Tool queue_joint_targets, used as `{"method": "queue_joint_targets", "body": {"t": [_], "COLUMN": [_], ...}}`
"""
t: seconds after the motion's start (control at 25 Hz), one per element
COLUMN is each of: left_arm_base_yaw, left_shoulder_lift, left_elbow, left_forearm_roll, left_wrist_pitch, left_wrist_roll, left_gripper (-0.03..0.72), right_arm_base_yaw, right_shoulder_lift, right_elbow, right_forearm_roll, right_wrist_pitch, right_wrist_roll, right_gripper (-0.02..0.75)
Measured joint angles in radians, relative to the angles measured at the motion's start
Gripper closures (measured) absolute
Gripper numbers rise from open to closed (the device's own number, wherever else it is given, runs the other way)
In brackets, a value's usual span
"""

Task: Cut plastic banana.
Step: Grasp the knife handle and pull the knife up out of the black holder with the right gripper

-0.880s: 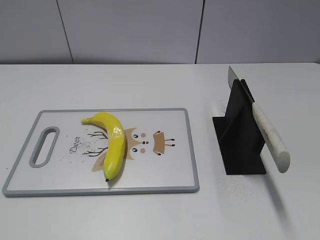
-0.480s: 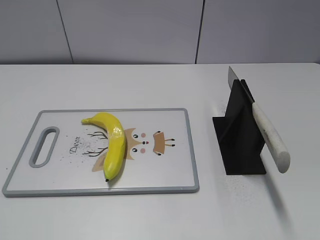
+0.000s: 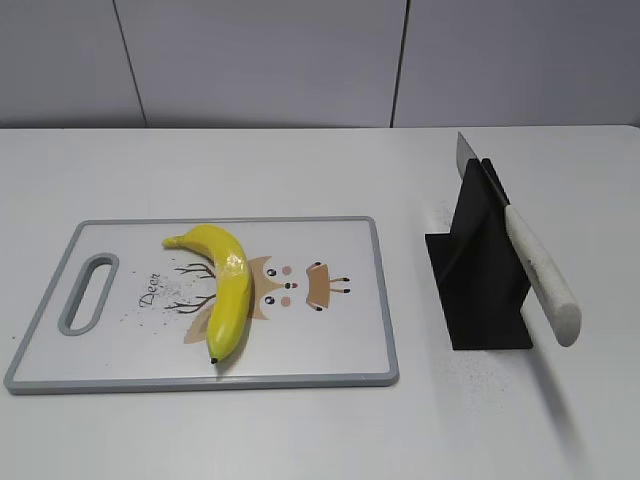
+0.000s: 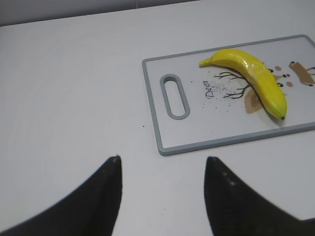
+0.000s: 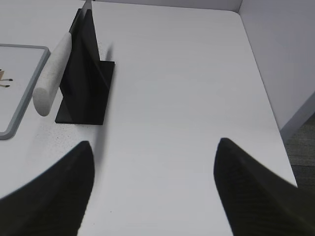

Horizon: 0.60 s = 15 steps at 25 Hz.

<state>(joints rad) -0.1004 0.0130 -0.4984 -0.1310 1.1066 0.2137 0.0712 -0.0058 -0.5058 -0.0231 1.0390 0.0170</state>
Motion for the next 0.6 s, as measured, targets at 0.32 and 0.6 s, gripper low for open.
{"method": "queue_joint_targets", "body": {"t": [0.32,0.6], "left_arm_base_yaw": [0.000,0.000], "left_shoulder_lift": [0.000,0.000], "left_elbow": [0.000,0.000], "left_forearm_roll": [0.000,0.000], "left_wrist_pitch": [0.000,0.000], "left_wrist_roll": [0.000,0.000], "left_gripper": [0.170,0.170], "right_arm_base_yaw": [0.000,0.000], "right_shoulder_lift": [0.034,0.381], "right_elbow": [-0.018,-0.104], "right_forearm_roll": [0.010,0.034], "right_wrist_pitch": [-0.011,-0.078], "right_wrist_roll": [-0.002,-0.003], "right_gripper": [0.164,0.164]}}
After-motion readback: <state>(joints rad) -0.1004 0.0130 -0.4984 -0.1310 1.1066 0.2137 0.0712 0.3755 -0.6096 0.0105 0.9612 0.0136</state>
